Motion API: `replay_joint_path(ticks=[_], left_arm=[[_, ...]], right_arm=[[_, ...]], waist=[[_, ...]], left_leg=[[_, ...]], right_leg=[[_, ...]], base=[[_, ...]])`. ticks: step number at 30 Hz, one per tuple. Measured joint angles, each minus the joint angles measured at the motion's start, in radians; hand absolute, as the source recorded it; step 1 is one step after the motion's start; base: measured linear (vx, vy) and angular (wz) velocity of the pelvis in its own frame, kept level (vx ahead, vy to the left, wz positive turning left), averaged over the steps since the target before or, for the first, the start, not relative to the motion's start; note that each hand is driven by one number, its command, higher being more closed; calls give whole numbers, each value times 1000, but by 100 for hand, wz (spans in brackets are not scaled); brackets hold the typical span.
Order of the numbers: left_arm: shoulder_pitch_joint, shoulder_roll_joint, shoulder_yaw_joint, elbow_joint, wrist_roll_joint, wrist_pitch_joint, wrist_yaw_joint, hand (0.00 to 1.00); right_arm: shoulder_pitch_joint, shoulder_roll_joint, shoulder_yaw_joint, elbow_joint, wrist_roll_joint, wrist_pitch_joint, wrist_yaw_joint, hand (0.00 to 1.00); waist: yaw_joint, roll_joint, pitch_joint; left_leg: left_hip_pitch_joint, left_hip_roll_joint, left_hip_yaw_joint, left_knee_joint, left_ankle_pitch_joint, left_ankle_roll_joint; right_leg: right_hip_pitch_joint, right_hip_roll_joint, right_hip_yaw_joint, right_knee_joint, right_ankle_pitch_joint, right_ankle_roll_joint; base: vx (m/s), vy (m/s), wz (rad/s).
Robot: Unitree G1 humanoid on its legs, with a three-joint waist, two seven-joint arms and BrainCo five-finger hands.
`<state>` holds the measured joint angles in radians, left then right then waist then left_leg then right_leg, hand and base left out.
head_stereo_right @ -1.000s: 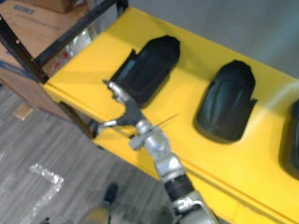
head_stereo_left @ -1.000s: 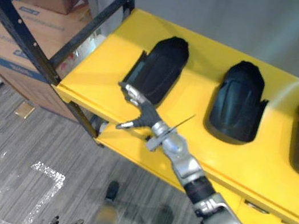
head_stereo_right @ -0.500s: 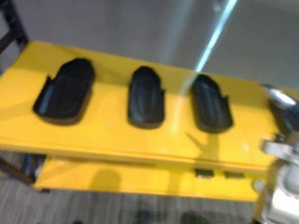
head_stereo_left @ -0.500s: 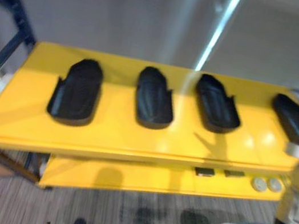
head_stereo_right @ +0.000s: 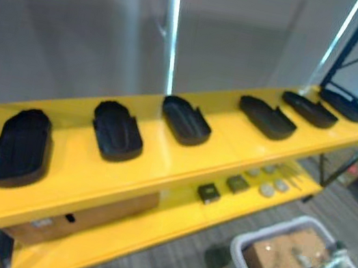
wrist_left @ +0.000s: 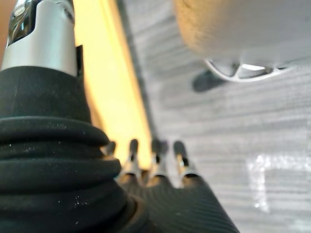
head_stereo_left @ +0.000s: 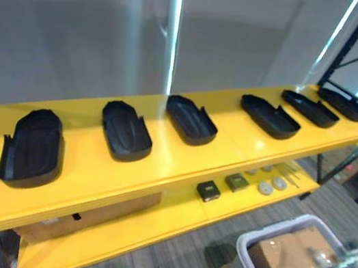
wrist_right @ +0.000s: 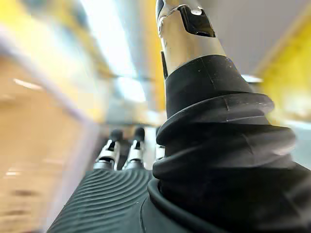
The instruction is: Walk over and take plastic housings, then place them on the shelf
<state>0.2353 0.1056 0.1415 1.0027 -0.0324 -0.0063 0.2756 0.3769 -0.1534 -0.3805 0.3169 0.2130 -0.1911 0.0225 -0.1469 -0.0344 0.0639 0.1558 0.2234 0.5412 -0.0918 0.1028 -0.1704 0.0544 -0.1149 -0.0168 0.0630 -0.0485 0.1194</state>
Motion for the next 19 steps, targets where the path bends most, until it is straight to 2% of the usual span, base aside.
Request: replay_joint_path(ticks=[3, 10, 12, 15, 18, 19], left_arm=[[-9, 4, -36, 0, 0, 27, 5, 0], [-15, 16, -79, 2, 0, 71, 17, 0], [-20, 17, -84, 6, 0, 74, 17, 0], [-26, 24, -86, 14, 2, 80, 14, 0], [-40, 28, -81, 43, 2, 81, 13, 0], [-39, 25, -73, 48, 3, 81, 12, 0]], right_arm=[[-29, 3, 73, 115, -92, -9, -2, 0], [-64, 43, 227, 284, -287, -13, -57, 0], [-67, 52, 249, 323, -286, -9, -65, 0], [-92, 57, 263, 452, -277, 23, -64, 0], [-135, 68, 225, 640, -190, 110, -38, 0], [-154, 81, 163, 710, -123, 148, -22, 0]], waist=[[22, 5, 2], [39, 5, 2], [53, 5, 1], [54, 3, 3], [60, -2, 8], [63, 1, 17]], left_leg=[[-4, -13, -9, 0, -4, 6], [-15, -19, -43, 0, -8, 7], [-16, -19, -44, 0, -10, 5], [-15, -20, -64, 0, -16, -1], [-5, -20, -70, 0, -20, -6], [7, -20, -69, 0, -23, -8]], right_leg=[[2, -11, 0, -3, -1, 2], [18, -14, -16, -17, 3, 6], [19, -14, -19, -20, 5, 9], [41, -15, -44, -27, 5, 7], [66, -15, -62, -43, 3, 3], [81, -15, -63, -48, 2, 1]], base=[[38, 32, 8], [95, 3, 14], [130, 0, 4], [102, -9, 21], [64, -12, 11], [33, -4, -1]])
